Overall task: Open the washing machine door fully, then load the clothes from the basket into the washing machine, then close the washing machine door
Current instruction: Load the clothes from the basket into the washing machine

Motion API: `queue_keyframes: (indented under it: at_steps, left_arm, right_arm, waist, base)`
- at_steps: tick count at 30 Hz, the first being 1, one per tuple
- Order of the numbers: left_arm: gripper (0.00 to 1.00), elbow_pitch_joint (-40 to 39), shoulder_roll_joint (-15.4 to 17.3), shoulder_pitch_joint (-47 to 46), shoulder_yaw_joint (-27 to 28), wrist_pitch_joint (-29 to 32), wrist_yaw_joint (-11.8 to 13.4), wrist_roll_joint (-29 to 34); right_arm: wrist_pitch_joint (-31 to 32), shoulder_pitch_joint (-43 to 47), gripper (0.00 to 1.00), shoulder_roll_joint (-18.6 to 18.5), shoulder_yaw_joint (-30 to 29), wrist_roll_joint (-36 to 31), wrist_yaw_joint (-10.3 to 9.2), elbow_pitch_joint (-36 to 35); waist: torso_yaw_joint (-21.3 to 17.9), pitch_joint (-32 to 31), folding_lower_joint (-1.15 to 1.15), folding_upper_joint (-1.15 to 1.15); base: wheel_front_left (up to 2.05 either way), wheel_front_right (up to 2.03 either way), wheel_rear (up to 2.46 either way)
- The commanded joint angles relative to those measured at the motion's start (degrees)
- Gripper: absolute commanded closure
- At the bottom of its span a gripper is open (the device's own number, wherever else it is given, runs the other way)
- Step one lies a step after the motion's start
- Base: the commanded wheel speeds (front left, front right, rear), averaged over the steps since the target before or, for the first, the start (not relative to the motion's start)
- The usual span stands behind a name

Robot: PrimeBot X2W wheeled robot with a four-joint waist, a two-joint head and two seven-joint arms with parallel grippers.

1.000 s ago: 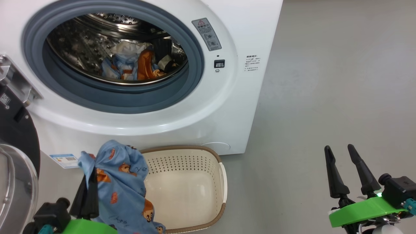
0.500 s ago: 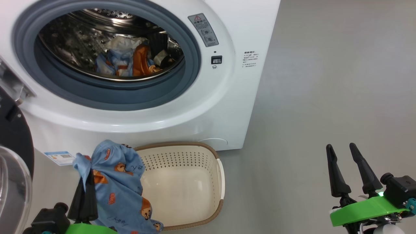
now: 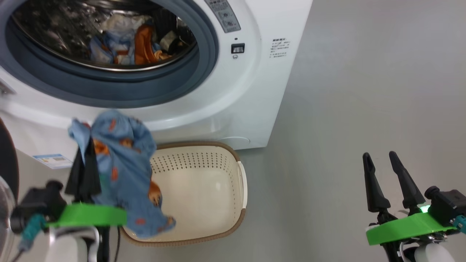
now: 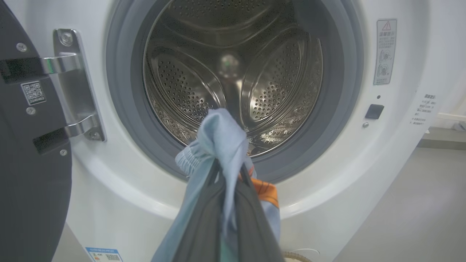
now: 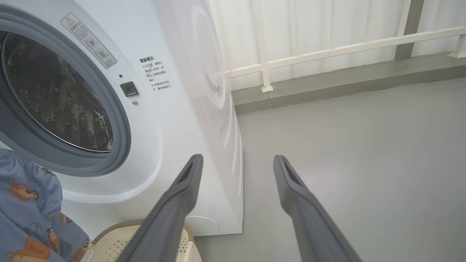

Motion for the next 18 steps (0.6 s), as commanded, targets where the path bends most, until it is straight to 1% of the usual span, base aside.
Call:
queue_keyframes:
  at_steps: [1, 7, 10, 18]
  left_arm:
    - [1.0, -1.47, 1.36, -2.61, 1.81, -0.78, -0.1, 0.38]
    - [1.0, 0.69, 4.28, -13.78, 2.18, -0.78, -0.21, 1.43]
    - [1.0, 3.67, 5.74, -19.51, 2.39, -0.78, -0.22, 2.02]
    - [1.0, 20.01, 9.88, -33.69, 3.03, -0.78, -0.27, 1.62]
  right_arm:
    - [-0.46, -1.77, 0.0, -0.48, 1.29, -0.09, 0.25, -1.58]
    - [-0.46, -3.76, 0.0, 0.23, 1.84, -0.13, 0.25, -1.55]
    - [-0.46, -4.76, 0.0, 0.66, 1.99, -0.06, 0.25, -1.54]
    - [-0.46, -6.94, 0.0, 1.82, 2.76, 0.24, 0.25, -1.65]
  waist:
    - [-0.4, 1.51, 0.0, 0.0]
    - [-1.5, 4.25, 0.0, 0.0]
    - [-2.34, 5.52, 0.0, 0.0]
    - [-5.75, 9.09, 0.0, 0.0]
  base:
    - [0.0, 0.0, 0.0]
    - [0.0, 0.0, 0.0]
    - [0.0, 0.0, 0.0]
    - [0.0, 0.0, 0.0]
